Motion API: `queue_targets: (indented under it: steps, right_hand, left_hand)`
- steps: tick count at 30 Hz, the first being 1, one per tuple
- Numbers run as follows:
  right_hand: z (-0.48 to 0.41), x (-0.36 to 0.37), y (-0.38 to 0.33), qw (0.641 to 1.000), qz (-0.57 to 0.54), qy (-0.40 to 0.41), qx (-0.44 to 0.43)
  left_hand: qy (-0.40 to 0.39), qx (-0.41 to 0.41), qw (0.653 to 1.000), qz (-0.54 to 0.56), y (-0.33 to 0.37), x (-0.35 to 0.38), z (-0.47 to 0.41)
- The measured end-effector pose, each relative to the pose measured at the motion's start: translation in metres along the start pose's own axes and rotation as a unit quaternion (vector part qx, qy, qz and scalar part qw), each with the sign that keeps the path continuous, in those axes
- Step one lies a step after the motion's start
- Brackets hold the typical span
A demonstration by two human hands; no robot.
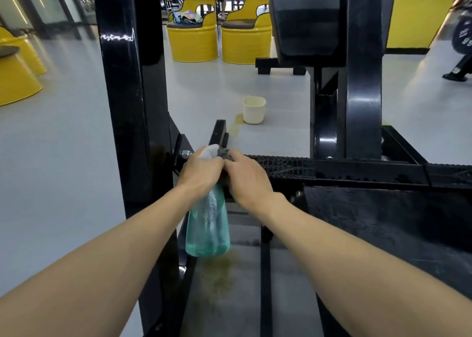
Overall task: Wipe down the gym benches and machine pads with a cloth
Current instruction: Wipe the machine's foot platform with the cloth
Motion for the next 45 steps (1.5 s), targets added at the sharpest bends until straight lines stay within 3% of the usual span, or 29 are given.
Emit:
queue_targets:
  steps: [2,8,12,16,20,25,33,37,41,45]
  right_hand:
    - [0.011,-0.013,0.028,1.000,0.019,-0.010,-0.013]
    - [0.060,-0.053,0.124,0.988,0.018,0.003,0.150]
    - [0.071,-0.086,0.128,0.982,-0.024,0.017,0.187]
    - [0.102,-0.123,0.163,0.973,-0.018,0.038,0.229]
    - [0.145,-0.176,0.234,0.933,0.001,0.094,0.348]
    - [0.187,-0.227,0.314,0.884,-0.015,0.157,0.441]
    - [0.206,-0.244,0.376,0.892,-0.035,0.163,0.421]
    - [0.215,-0.247,0.395,0.895,-0.044,0.160,0.414]
    - [0.219,-0.249,0.417,0.883,-0.066,0.177,0.430]
    - [0.222,-0.236,0.434,0.894,-0.097,0.168,0.404]
  left_hand:
    - [-0.008,-0.008,1.000,-0.026,0.001,-0.001,0.003]
    - [-0.073,0.016,0.993,-0.095,0.032,-0.001,0.021]
    - [-0.149,0.134,0.953,-0.227,0.087,0.023,0.038]
    - [-0.226,0.201,0.928,-0.215,0.146,0.068,0.054]
    - [-0.328,0.250,0.887,-0.209,0.203,0.134,0.078]
    - [-0.358,0.265,0.855,-0.266,0.242,0.201,0.094]
    - [-0.380,0.269,0.817,-0.342,0.254,0.268,0.087]
    - [-0.354,0.281,0.798,-0.399,0.262,0.286,0.088]
    - [-0.342,0.284,0.806,-0.391,0.278,0.309,0.091]
    - [-0.347,0.296,0.819,-0.348,0.296,0.344,0.101]
Point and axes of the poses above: each hand's wrist, its own z-axis away from the middle knuckle, its own x-axis out of the palm, y = z × x, the point moved 2 cm from there along -z, towards the middle knuckle, and after that the axes turned 6 degrees about x, right-handed, at the moved point
